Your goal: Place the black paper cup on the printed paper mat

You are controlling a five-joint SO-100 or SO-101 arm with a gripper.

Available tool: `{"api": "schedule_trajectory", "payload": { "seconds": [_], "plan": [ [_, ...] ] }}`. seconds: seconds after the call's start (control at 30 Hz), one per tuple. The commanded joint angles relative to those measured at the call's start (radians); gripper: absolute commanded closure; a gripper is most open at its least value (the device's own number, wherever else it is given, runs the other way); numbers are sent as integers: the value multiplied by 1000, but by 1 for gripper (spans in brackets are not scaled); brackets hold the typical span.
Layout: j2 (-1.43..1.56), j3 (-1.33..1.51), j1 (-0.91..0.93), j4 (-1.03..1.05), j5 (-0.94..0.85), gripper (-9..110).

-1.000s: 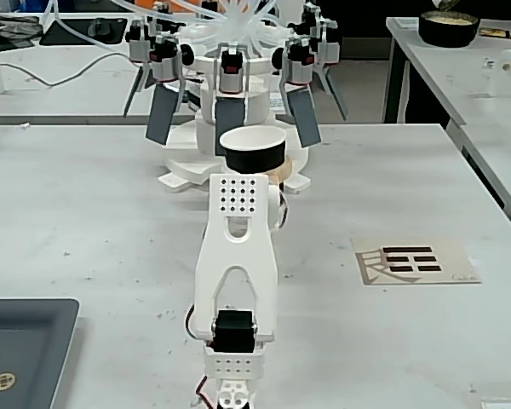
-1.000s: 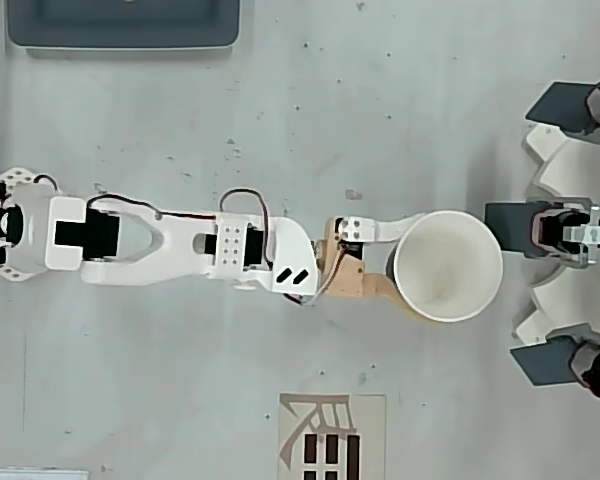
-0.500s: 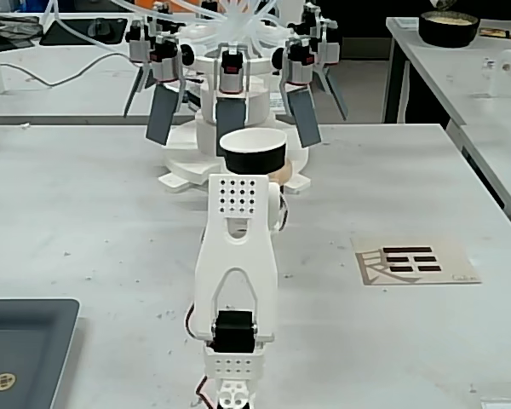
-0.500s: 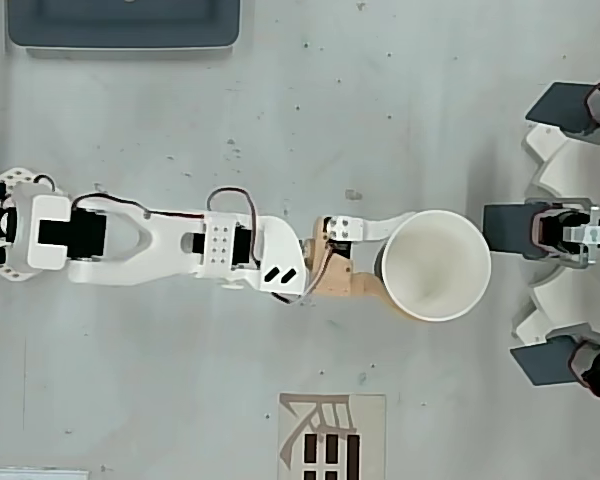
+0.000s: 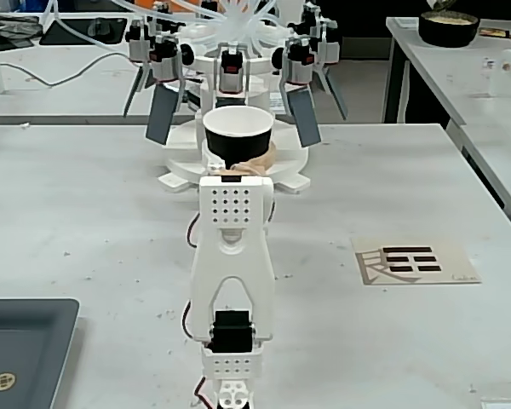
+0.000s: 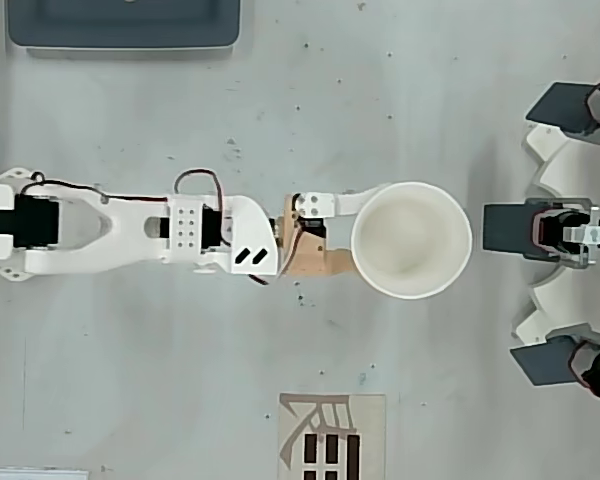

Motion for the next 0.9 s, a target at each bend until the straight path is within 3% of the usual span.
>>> {"api": "schedule_trajectory", "payload": {
  "seconds": [0.0,0.87],
  "plan": [
    [133,41,-11,-25,11,92],
    [548,515,77,-112,-3,93]
  ]
}}
